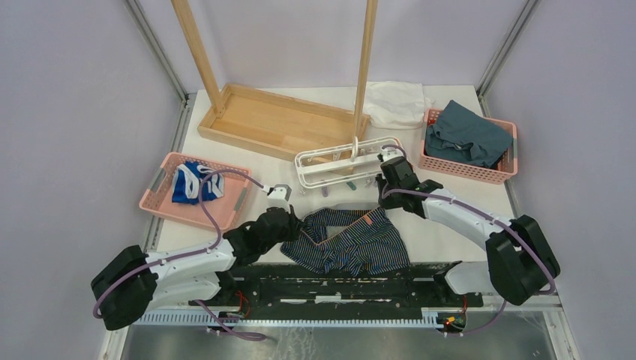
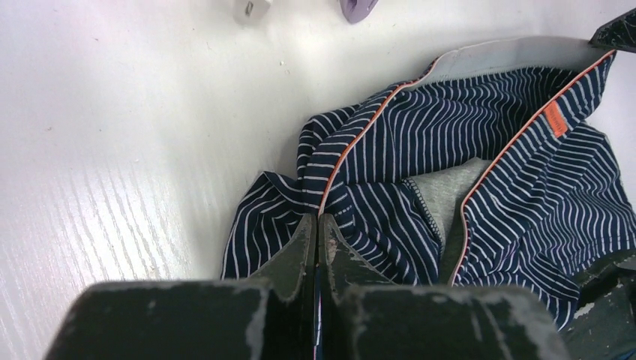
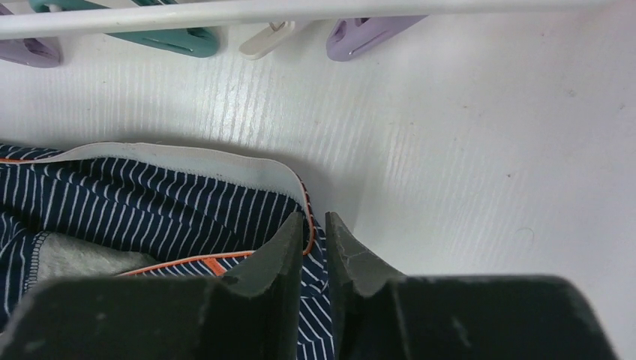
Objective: Clip the underwear to the hanger
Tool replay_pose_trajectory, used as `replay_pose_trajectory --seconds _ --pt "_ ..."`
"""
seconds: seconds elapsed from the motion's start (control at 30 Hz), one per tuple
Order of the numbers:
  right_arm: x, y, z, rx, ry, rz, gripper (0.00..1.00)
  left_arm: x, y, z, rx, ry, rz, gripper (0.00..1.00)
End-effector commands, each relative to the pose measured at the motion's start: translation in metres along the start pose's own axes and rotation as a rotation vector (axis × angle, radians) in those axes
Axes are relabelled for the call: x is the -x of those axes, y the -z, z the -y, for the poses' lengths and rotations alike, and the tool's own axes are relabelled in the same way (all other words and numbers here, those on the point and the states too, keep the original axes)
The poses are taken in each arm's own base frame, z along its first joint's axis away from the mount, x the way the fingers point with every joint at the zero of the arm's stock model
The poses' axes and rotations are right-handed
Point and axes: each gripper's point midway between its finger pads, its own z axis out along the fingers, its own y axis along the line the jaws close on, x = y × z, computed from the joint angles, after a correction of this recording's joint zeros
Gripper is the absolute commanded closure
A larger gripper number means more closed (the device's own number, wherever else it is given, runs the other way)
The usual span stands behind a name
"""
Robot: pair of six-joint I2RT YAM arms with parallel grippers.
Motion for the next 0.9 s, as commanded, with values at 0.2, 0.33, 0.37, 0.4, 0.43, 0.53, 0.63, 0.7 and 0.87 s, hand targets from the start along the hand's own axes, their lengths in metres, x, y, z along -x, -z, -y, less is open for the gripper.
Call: replay_pose_trajectory --seconds 0.2,0.33,0.37,0.4,0.43,0.53,0.63,0.7,0.87 --pt "0.014 0.04 0.015 -0.033 -0.04 0.111 1.0 0.025 0.009 -0.004 0.041 0.039 0.093 0.97" --pt "0.011 0.048 0.02 -0.041 -0.066 0.131 0.76 0.029 0.013 -0.007 0.05 0.036 0.112 0.97" --pt "0.012 0.048 0.018 -0.033 -0.072 0.135 0.64 0.028 0.013 -0.007 0.048 0.034 0.112 0.97" --pt "0.015 0.048 0.016 -0.019 -0.073 0.138 0.54 0.028 0.013 -0.007 0.047 0.033 0.111 0.97" --pt "0.016 0.046 0.01 0.005 -0.066 0.132 0.47 0.026 0.012 -0.006 0.043 0.03 0.106 0.97" --pt "0.02 0.039 -0.005 0.071 -0.047 0.104 0.38 0.023 0.01 -0.003 0.03 0.028 0.089 0.97" --pt "0.018 0.026 -0.01 0.093 -0.034 0.072 0.37 0.021 0.008 -0.001 0.024 0.027 0.08 0.97" --pt "0.014 0.015 -0.011 0.103 -0.031 0.033 0.37 0.02 0.007 -0.001 0.022 0.028 0.079 0.97" --pt "0.016 -0.001 -0.013 0.139 -0.056 0.03 0.38 0.02 0.008 -0.002 0.024 0.018 0.078 0.97"
